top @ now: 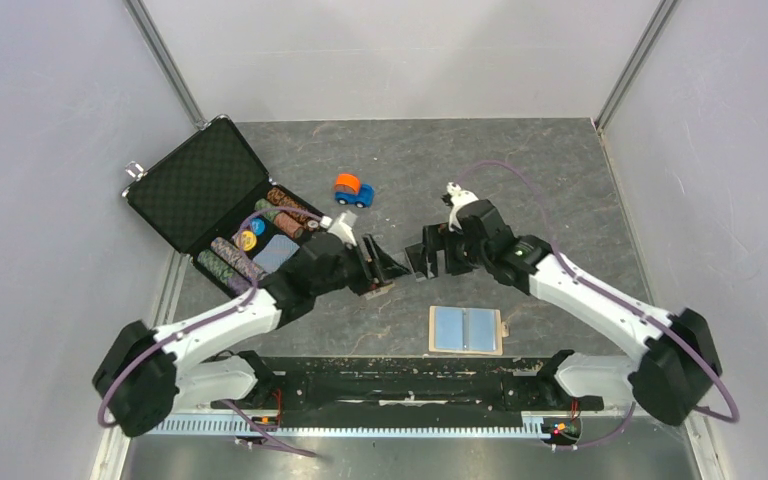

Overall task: Put the credit cards into the card holder
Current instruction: Pick up the credit card from the storage box.

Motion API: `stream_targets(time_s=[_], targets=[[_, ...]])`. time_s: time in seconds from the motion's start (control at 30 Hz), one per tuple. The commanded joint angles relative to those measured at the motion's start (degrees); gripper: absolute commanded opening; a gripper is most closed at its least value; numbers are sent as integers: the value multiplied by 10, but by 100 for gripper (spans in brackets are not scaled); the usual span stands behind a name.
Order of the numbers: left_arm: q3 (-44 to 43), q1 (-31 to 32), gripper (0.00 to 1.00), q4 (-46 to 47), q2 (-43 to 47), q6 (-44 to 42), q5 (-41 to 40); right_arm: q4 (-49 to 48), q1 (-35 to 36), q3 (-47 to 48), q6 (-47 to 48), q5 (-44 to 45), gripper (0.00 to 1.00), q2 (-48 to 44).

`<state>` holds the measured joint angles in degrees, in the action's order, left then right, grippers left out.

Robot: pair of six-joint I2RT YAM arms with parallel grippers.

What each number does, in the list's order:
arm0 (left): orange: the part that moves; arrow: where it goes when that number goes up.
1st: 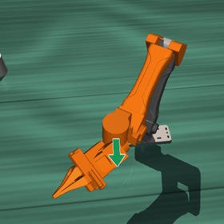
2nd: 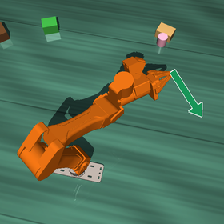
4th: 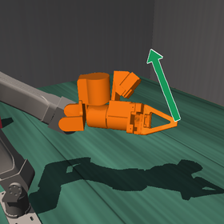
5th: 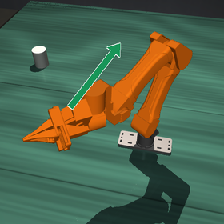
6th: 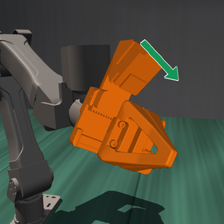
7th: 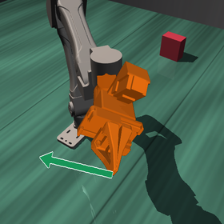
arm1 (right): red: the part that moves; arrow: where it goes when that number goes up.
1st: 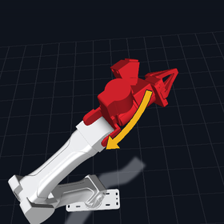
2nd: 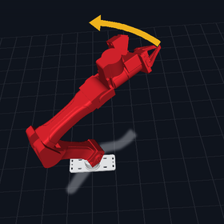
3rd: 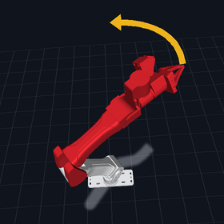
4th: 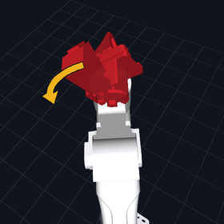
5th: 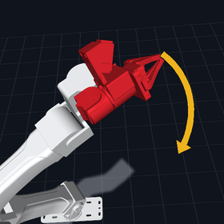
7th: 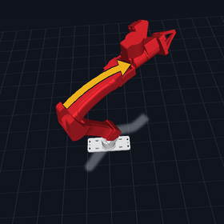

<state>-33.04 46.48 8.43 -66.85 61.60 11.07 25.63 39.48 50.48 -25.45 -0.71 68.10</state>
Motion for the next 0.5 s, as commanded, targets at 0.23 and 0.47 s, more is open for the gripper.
stream_targets(time_s=[0.23,0.47], targets=[[-200,-93,50,-413,-31,-210,-107,-155,-1,82,2,-163,81,176],[-269,-95,30,-468,-132,-265,-144,-161,0,93,10,-184,72,239]])
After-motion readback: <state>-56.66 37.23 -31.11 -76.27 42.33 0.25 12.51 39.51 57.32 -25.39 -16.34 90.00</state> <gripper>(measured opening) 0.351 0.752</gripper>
